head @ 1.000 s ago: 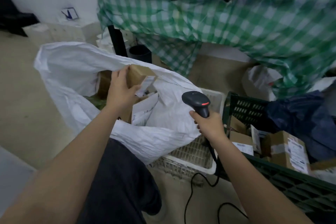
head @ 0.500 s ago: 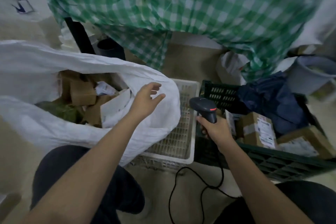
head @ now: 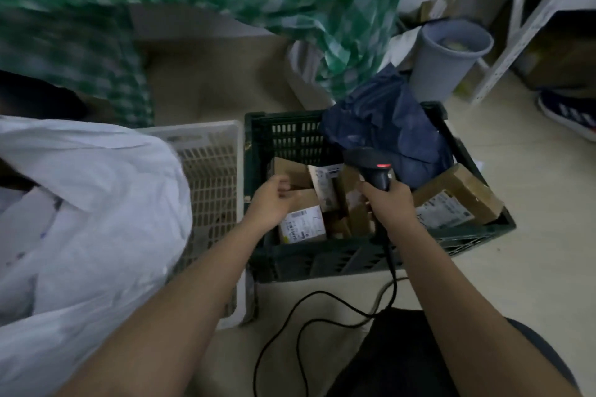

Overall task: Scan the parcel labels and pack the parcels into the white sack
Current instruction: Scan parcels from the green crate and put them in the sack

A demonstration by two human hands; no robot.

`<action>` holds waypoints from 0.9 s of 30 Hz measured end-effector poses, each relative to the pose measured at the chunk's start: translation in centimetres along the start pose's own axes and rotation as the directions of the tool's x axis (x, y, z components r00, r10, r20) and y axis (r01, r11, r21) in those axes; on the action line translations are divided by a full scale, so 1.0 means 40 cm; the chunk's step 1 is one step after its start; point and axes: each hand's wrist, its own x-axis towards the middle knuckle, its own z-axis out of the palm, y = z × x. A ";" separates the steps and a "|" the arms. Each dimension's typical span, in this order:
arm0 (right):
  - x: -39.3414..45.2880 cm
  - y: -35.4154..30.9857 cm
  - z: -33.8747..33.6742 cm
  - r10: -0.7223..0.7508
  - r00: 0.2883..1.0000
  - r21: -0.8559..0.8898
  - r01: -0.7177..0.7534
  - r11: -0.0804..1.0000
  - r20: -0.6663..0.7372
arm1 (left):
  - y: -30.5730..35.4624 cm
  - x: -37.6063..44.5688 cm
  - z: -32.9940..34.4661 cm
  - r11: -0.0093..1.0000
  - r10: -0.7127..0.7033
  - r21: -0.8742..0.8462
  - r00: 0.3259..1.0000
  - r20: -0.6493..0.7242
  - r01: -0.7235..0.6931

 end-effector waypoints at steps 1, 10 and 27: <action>0.029 0.002 0.000 0.001 1.000 0.000 -0.001 1.000 0.005 | -0.010 0.035 0.025 1.000 -0.031 0.007 0.999 0.009 0.030; 0.205 0.058 0.013 -0.019 1.000 -0.104 0.021 0.994 0.023 | -0.085 0.312 0.178 0.986 -0.061 0.153 0.998 -0.035 0.065; 0.243 0.118 0.062 0.023 0.998 0.027 -0.025 0.999 0.057 | -0.100 0.486 0.278 0.989 -0.099 0.101 0.988 -0.118 0.111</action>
